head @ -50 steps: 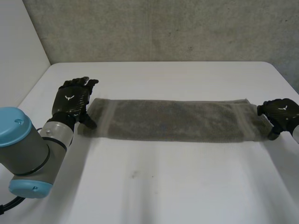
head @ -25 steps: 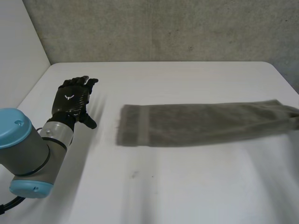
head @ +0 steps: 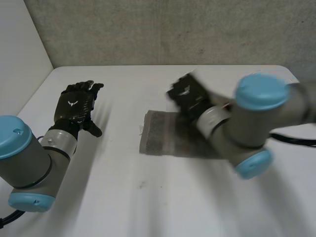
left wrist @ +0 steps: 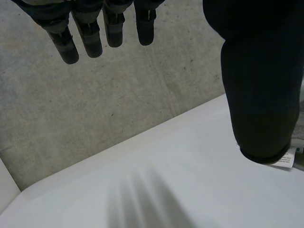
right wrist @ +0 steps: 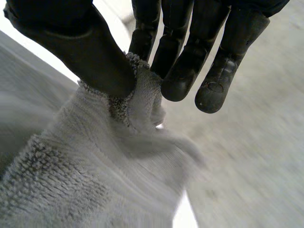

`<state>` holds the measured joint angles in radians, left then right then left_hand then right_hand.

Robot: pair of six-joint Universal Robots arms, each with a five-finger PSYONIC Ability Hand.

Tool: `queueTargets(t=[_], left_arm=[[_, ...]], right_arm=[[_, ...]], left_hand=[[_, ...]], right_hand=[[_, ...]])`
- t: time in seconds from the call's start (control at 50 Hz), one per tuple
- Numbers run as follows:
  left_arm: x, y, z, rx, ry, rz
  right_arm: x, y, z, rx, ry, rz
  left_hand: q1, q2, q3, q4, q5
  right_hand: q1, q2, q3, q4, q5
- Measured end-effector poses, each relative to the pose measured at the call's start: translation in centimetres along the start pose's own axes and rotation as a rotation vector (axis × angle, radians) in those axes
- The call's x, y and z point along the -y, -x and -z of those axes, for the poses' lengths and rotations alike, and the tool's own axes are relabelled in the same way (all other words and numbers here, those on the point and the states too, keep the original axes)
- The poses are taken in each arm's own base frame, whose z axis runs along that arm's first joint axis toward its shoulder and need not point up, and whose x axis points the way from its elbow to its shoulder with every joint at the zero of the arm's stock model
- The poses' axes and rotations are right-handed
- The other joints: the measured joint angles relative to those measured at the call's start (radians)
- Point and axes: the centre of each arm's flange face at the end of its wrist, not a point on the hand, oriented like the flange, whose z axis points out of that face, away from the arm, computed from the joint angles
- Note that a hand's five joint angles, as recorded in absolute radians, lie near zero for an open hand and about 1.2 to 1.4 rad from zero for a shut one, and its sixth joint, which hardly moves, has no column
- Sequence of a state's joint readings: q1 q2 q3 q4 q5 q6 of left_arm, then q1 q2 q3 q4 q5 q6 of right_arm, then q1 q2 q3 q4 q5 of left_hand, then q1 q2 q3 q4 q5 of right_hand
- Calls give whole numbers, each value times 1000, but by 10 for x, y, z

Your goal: Fold the towel.

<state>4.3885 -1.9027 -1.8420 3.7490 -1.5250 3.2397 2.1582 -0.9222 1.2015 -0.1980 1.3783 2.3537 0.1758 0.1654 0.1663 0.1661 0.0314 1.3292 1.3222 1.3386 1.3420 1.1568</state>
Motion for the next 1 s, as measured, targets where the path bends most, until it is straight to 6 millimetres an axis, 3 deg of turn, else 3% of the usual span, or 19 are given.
queueTargets(t=[0.08, 0.18, 0.3, 0.36, 0.44, 0.46, 0.58, 0.64, 0.7, 0.74, 0.8, 0.96, 1.0], left_arm=[[1, 0, 1, -1, -4, 0], [2, -1, 1, -2, -6, 0], [2, -1, 1, -5, -6, 0], [2, -2, 1, -7, -6, 0], [1, -2, 1, -8, -4, 0], [1, -2, 1, -8, -4, 0], [2, -3, 1, -8, -4, -3], [5, -4, 1, -10, -7, -5], [7, -5, 2, -15, -12, -5], [9, -8, 3, -21, -17, -5], [11, -12, 4, -34, -25, -5], [15, -24, 8, -59, -35, -4], [17, -26, 9, -60, -42, -4]], right_arm=[[8, 46, -5, 72, -9, 1], [3, 73, -10, 101, 21, 2], [-5, 83, -11, 116, 45, -5], [-5, 83, -8, 129, 53, -17], [3, 74, 1, 141, 60, -67], [6, 69, 6, 139, 65, -93], [9, 30, 26, 75, 105, -244], [-5, -6, 43, -4, 161, -354], [-22, -23, 55, -50, 214, -406], [-37, -31, 63, -76, 260, -435], [-60, -36, 75, -99, 334, -460], [-112, -27, 84, -95, 485, -464], [-124, -25, 83, -91, 512, -450]], left_hand=[[0, 0, 0, 0, 0], [0, 0, 0, 0, 0], [0, 0, 0, 0, 0], [0, 0, 0, 0, 0], [0, 0, 0, 0, 0], [0, 0, 0, 0, 0], [0, 0, 0, 0, 0], [0, 0, 0, 0, 0], [0, 0, 0, 0, 0], [0, 0, 0, 0, 0], [0, 0, 0, 0, 0], [0, 0, 0, 0, 0], [0, 0, 0, 0, 0]], right_hand=[[0, 0, 0, 0, 0], [0, 0, 0, 0, 0], [0, 0, 0, 0, 0], [-395, -399, -397, -400, -409], [-1015, -1019, -1026, -1024, -1044], [-1067, -1063, -1078, -1073, -1094], [-1094, -1071, -1093, -1079, -1094], [-1095, -1071, -1093, -1079, -1095], [-1095, -1071, -1093, -1079, -1095], [-1054, -1046, -1066, -1057, -1065], [-855, -851, -861, -864, -843], [-457, -448, -475, -480, -466], [-271, -264, -283, -298, -284]])
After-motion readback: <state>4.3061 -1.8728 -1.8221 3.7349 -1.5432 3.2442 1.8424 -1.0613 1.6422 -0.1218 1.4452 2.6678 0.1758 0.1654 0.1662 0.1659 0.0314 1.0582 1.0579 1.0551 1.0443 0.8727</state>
